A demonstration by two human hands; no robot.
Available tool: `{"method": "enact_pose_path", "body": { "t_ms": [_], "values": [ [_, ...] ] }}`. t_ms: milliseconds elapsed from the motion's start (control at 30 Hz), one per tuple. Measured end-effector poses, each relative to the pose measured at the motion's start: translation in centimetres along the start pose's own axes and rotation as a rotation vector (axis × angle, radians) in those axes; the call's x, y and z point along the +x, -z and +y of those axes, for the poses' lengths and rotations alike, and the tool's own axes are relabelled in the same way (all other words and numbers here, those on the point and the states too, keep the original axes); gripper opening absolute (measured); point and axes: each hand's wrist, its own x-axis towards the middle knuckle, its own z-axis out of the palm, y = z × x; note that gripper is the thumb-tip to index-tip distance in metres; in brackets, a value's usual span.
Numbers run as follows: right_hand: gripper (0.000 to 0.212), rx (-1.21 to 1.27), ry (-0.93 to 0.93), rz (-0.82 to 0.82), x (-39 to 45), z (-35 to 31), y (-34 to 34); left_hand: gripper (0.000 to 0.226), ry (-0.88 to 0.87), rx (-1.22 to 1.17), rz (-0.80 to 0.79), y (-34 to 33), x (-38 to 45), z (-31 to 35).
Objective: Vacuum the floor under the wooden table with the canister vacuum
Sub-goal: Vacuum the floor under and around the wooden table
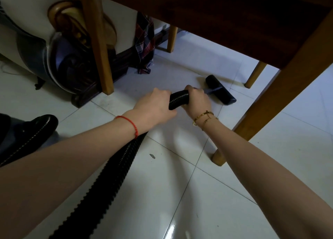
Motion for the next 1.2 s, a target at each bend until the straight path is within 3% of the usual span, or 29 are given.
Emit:
{"method": "enact_pose_path", "body": {
  "t_ms": [233, 633, 1200],
  "values": [
    [0.019, 0.006, -0.098, -0.006, 5.1, 3.1, -1.4, 0.031, -0.005, -0.006, 0.032, -1.7, 5.2, 1.0],
    [0.012, -0.025, -0.040, 0.003, 10.3, 8.0, -3.3, 0.034, -0.004, -0.062, 0.056, -5.0, 11.8, 1.6],
    [0.021, 0.048, 0.045, -0.062, 7.4, 3.2, -2.9, 0.030, 0.031, 0.039, 0.071, -2.8, 6.9, -0.5]
  ]
}}
